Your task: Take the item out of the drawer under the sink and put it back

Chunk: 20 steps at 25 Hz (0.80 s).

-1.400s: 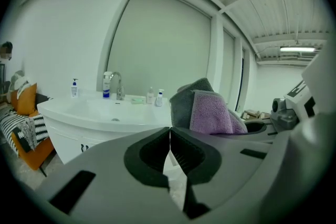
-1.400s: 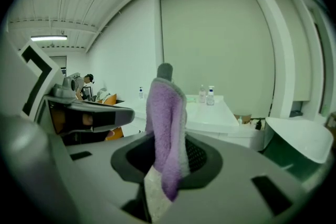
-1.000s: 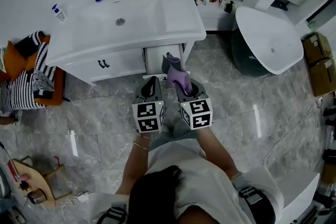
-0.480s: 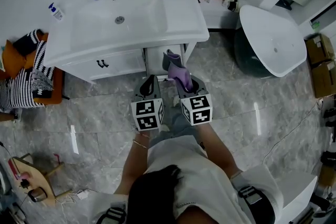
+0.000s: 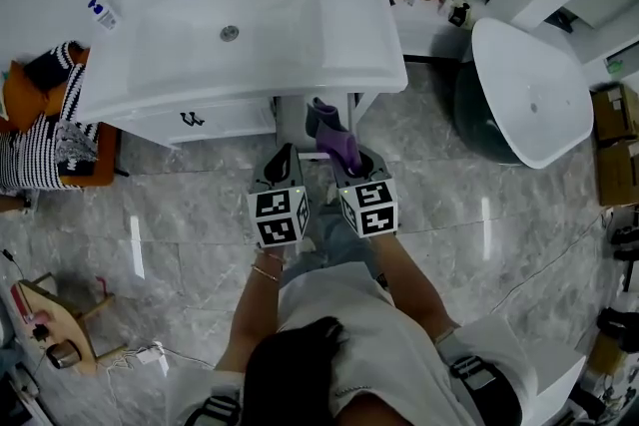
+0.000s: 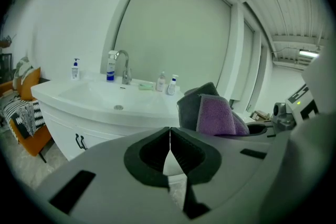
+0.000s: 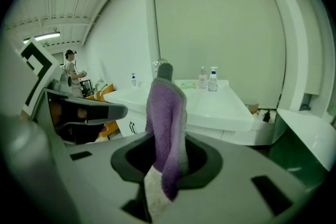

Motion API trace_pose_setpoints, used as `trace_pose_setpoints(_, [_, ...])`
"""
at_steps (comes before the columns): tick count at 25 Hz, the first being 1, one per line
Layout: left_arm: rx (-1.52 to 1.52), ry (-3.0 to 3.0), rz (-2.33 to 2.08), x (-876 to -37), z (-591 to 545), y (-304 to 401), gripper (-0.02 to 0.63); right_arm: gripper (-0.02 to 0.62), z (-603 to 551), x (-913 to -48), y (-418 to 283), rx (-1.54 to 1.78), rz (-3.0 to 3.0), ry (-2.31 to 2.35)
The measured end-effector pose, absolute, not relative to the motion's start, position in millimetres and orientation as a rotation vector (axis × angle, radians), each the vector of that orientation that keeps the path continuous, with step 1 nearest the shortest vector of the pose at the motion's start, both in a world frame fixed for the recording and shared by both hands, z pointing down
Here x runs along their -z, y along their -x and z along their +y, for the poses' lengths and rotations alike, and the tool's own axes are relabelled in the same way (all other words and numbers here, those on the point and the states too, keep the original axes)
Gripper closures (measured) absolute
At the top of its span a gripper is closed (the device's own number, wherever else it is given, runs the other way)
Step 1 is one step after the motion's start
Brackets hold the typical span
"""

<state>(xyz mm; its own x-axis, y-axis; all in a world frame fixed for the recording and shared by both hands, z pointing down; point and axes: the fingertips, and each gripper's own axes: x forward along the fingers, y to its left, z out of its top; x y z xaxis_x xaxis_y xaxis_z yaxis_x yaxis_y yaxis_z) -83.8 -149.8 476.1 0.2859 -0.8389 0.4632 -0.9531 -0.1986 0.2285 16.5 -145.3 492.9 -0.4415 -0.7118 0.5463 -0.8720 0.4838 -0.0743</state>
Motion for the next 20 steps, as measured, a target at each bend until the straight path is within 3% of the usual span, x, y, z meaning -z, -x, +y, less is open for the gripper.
trace_pose_setpoints(20, [-0.411,-1.898,-1.609,-565,-214,79,0.597,0.486,-205,-587,-18,-0.604,-2.214,-1.174])
